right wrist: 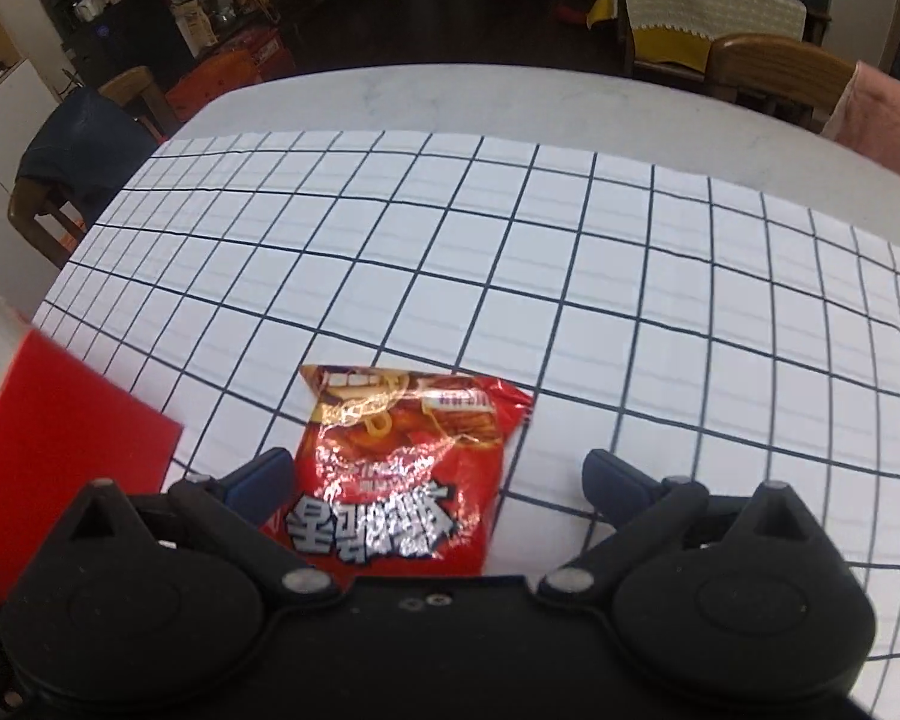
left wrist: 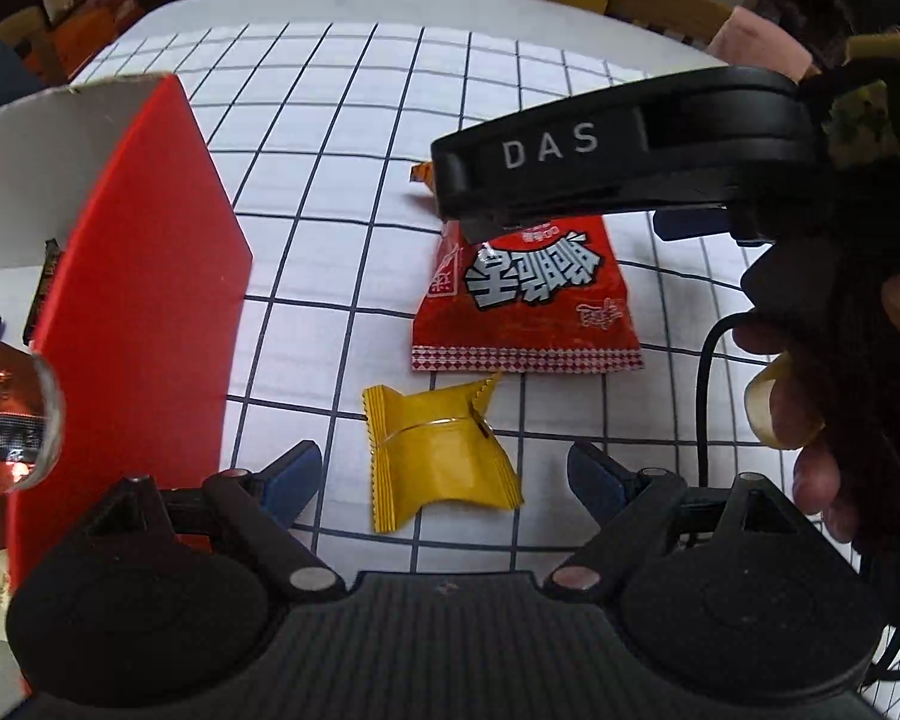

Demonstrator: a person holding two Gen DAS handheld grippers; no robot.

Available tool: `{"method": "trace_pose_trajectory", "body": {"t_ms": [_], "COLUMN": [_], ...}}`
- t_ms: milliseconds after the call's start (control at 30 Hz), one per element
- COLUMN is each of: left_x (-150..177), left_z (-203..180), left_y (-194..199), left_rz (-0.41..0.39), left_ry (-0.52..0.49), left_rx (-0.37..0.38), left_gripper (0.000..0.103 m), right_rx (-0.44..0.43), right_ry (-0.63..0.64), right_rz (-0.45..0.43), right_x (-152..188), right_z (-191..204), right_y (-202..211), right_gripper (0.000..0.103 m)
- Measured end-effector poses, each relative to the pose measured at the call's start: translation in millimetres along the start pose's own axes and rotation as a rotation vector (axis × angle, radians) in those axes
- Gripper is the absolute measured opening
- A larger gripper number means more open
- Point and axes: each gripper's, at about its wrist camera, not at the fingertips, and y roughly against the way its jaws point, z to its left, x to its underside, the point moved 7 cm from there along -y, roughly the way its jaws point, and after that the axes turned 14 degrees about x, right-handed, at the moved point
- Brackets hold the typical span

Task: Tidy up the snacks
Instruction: 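Grasp the yellow candy with the left gripper while the right gripper grasps the red chip bag, then carry the yellow candy and red chip bag into the box and open both grippers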

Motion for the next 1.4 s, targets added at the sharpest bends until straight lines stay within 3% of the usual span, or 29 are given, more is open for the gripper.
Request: {"method": "trace_pose_trajectory", "body": {"t_ms": [433,600,700,800,833,1000,1400], "left_x": [-3,-2,-2,-2,-2,-3,3], "left_z": [3,1,1,1,1,5,13], "left_y": [-7,-6,-4,-2,-1,3,11], "left_rz": [0.001,-0.007,-0.019,-0.025,-0.025,-0.033,-0.047], "left_ry": [0.017,-0.014,-0.022,-0.026,-0.030,-0.027,-0.034], "left_rx": [-0.018,-0.059,-0.076,-0.093,-0.095,-0.085,-0.053], "left_gripper": [0.087,0.077,0.065,0.050,0.049,0.043,0.040], "right_rx": [-0.010,0.041,0.048,0.079,0.088,0.084,0.066], "right_ry": [0.005,0.057,0.070,0.091,0.093,0.057,-0.044], "right_rz": [0.010,0.026,0.015,0.003,-0.001,-0.007,-0.015], "right_x": [-9,-4,-2,0,0,8,51], "right_z": [15,22,22,20,18,-1,-48], "right_y": [-14,-23,-21,-18,-16,-7,33], "right_gripper": [0.103,0.103,0.099,0.087,0.081,0.071,0.070]}}
